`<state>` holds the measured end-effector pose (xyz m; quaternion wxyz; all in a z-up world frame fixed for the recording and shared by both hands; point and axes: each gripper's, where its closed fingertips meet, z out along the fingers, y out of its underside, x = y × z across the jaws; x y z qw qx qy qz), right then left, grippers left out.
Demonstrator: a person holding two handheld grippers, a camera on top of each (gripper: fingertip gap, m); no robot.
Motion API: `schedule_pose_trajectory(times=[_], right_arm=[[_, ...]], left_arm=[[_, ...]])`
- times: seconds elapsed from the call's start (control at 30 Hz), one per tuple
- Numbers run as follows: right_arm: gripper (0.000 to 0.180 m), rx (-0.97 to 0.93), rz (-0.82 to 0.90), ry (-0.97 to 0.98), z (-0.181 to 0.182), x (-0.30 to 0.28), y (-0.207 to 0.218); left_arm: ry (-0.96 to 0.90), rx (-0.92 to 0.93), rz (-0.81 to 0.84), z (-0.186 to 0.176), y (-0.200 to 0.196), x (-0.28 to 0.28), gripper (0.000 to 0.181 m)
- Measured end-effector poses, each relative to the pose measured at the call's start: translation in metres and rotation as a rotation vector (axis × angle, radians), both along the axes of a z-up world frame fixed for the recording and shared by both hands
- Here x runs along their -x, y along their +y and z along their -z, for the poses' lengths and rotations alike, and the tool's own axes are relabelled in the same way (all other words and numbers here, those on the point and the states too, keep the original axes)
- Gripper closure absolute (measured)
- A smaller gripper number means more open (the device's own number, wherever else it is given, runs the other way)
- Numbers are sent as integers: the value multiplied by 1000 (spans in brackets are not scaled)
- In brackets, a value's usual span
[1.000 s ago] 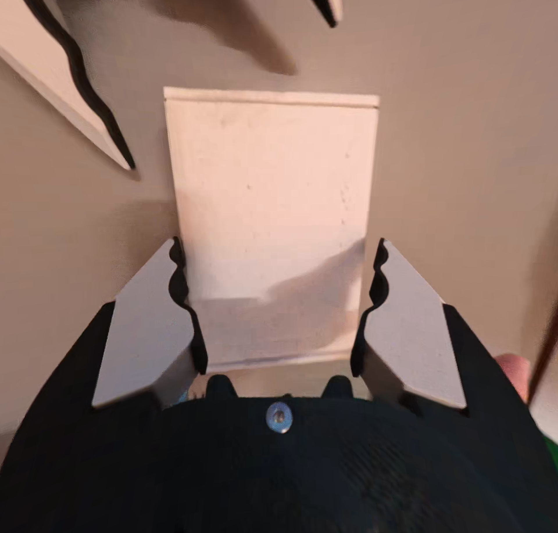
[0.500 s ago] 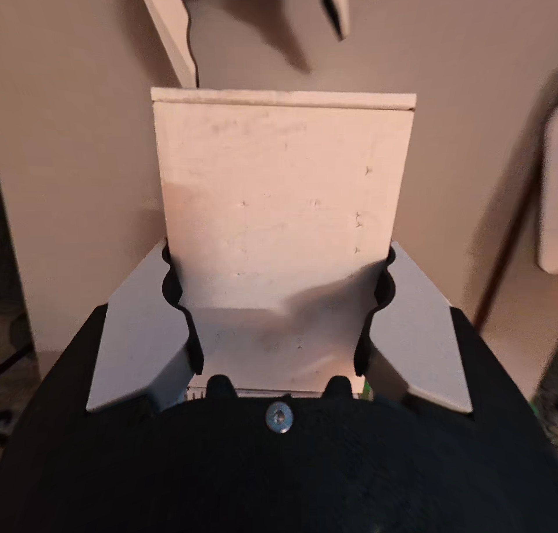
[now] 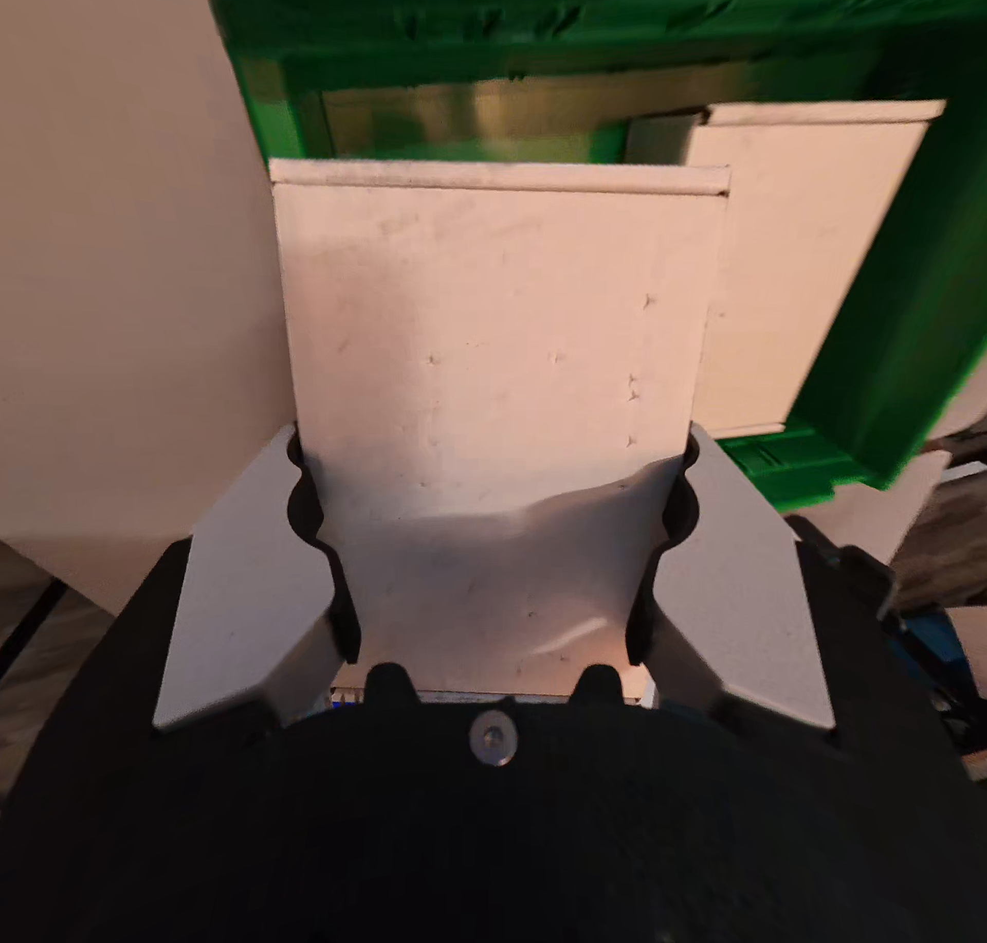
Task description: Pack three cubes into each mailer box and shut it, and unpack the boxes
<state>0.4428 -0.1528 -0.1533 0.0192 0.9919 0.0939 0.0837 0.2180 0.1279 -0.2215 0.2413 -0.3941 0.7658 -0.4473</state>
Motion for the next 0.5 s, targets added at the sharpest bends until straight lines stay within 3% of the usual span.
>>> schedule_pose_trajectory(times=[0.33, 0.5], right_arm=[[48, -65, -5, 57, 68, -15, 22], [61, -111, 32, -57, 71, -19, 23]], left_arm=[[30, -53, 1, 8, -2, -1, 69], [97, 6, -30, 9, -29, -9, 65]])
